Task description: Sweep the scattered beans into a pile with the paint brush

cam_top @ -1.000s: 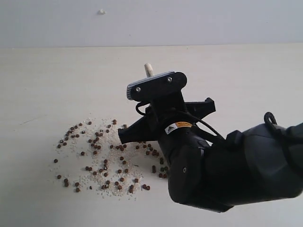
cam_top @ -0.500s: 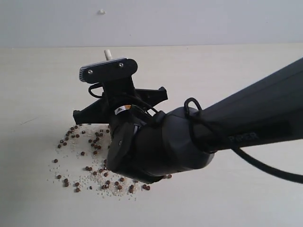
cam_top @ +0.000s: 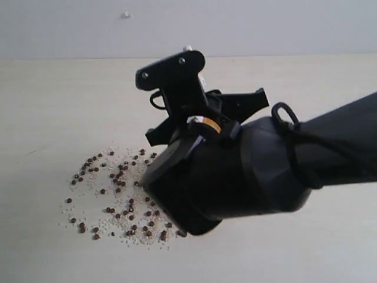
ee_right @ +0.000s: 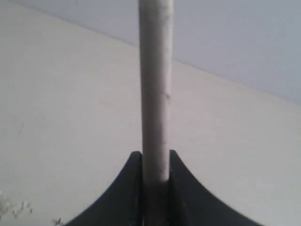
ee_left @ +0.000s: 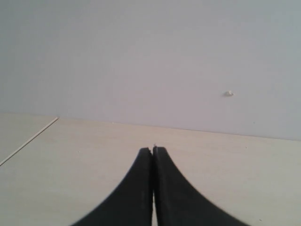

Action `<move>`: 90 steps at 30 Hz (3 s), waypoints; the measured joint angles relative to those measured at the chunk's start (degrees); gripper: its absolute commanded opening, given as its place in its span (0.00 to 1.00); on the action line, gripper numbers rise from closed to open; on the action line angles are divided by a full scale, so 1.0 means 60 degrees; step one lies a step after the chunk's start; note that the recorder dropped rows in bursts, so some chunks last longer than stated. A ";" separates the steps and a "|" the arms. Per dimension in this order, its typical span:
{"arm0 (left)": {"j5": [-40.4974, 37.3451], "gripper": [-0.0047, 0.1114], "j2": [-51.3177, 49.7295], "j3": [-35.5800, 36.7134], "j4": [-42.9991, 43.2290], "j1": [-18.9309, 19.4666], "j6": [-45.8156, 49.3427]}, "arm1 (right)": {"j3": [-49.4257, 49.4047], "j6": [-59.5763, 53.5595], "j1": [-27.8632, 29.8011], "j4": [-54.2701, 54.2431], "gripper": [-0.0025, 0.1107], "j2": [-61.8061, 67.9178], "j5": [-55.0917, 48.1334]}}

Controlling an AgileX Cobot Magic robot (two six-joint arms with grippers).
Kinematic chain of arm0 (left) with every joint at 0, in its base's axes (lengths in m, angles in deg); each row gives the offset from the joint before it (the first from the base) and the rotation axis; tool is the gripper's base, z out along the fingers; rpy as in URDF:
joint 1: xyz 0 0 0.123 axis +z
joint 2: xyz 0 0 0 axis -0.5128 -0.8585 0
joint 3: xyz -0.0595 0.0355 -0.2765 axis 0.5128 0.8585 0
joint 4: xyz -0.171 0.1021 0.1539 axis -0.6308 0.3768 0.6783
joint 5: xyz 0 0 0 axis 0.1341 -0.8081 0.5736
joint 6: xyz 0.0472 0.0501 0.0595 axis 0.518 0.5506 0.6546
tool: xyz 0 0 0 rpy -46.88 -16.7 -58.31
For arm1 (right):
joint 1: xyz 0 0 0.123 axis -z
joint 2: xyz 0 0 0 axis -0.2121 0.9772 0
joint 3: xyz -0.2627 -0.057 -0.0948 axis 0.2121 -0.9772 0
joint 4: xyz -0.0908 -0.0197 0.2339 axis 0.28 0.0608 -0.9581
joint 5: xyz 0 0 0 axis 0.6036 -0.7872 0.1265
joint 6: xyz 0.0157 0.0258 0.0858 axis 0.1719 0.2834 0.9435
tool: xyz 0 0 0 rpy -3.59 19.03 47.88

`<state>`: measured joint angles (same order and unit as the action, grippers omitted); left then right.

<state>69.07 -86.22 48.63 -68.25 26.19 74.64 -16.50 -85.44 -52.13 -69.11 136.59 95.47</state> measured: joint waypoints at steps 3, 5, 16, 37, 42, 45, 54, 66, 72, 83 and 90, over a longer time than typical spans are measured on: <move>0.0000 0.04 0.0000 0.0000 0.0000 0.0000 0.0000 | -0.0826 0.0763 -0.0712 -0.0392 0.02 0.0000 -0.0274; 0.0000 0.04 0.0000 0.0000 0.0000 0.0000 0.0000 | -0.0892 0.0911 -0.0922 -0.0476 0.02 0.0000 -0.0385; -0.0487 0.04 0.0000 0.0000 0.0000 0.0000 0.0000 | -0.0754 0.3287 -0.1014 0.0056 0.02 0.0305 -0.1008; -0.0668 0.04 0.0000 0.0000 0.0000 0.0000 0.0000 | 0.0994 0.3999 -0.0995 0.0530 0.02 0.1047 -0.0228; -0.0668 0.04 0.0000 0.0000 0.0000 0.0000 0.0000 | 0.1011 0.1957 -0.0983 0.0541 0.02 0.0199 -0.0062; -0.0668 0.04 0.0000 0.0000 0.0000 0.0000 0.0000 | 0.1011 0.0061 -0.0959 0.0578 0.02 -0.0317 -0.0888; -0.0668 0.04 0.0000 0.0000 0.0000 0.0000 0.0017 | 0.0634 -0.1915 -0.0508 0.2760 0.02 -0.2271 -0.6919; -0.0668 0.04 0.0000 0.0000 0.0000 0.0000 0.0017 | 0.0413 -0.3737 0.1639 0.2627 0.02 -0.2831 -1.5815; -0.0668 0.04 0.0000 0.0000 0.0000 0.0000 0.0017 | -0.0215 -0.7314 0.2714 -0.0315 0.02 -0.2194 -1.9458; -0.0668 0.04 0.0000 0.0000 0.0000 0.0000 0.0017 | -0.0377 -0.7786 0.3918 -0.0520 0.02 -0.0180 -2.1730; -0.0668 0.04 0.0000 0.0000 0.0000 0.0000 0.0017 | -0.0377 -0.7786 0.4775 -0.0104 0.02 0.0618 -2.1819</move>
<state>65.06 -86.22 48.63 -68.25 26.19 74.74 -18.76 -132.16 -23.48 -69.73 140.29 -35.45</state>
